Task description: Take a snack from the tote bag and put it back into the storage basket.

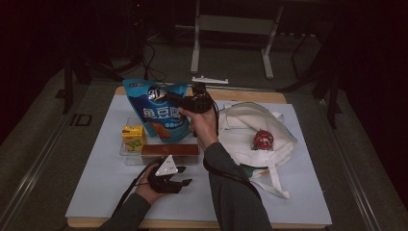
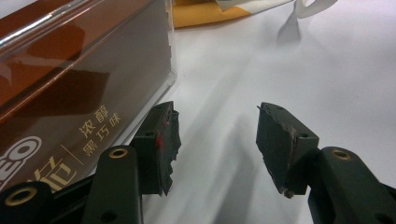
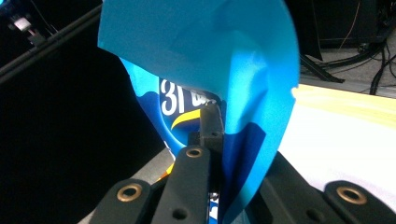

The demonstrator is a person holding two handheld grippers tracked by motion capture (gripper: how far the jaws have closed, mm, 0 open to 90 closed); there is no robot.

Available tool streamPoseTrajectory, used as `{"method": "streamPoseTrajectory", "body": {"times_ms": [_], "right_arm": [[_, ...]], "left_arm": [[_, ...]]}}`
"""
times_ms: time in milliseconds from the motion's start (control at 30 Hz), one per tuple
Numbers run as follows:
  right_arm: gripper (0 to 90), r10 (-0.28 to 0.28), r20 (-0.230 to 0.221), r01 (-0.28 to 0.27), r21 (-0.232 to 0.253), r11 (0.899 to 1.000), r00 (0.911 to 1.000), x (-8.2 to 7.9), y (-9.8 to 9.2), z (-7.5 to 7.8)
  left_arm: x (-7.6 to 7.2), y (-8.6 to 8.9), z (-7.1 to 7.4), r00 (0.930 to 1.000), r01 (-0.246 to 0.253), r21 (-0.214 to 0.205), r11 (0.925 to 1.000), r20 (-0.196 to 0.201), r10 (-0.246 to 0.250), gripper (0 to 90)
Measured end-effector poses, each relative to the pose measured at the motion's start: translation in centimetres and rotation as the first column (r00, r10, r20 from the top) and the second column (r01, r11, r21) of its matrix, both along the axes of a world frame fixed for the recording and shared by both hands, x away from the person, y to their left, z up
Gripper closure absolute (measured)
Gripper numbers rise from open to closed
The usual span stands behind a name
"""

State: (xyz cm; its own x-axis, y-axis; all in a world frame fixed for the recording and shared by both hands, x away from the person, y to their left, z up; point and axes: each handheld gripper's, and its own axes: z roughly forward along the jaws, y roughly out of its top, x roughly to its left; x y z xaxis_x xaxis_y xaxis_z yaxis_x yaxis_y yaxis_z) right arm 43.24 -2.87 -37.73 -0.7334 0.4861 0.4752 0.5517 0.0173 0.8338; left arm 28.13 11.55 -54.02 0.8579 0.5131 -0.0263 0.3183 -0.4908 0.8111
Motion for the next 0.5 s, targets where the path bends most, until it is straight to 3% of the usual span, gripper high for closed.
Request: {"method": "streamPoseTrajectory", "body": {"times_ms": [433,500], "right_arm": [[90.0,-0.039,-0.019,0.039,0.017,0.999,0.9991,0.8,1.5,-2.4],[90.0,-0.044,-0.016,0.044,0.001,0.999,0.9989,0.9,1.6,-2.8]], "left_arm": [[0.0,0.1,0.0,1.0,0.001,0.003,1.0,0.006,-0.001,47.1],[0.0,0.1,0.0,1.0,0.0,0.003,1.0,0.007,0.0,47.1]]}}
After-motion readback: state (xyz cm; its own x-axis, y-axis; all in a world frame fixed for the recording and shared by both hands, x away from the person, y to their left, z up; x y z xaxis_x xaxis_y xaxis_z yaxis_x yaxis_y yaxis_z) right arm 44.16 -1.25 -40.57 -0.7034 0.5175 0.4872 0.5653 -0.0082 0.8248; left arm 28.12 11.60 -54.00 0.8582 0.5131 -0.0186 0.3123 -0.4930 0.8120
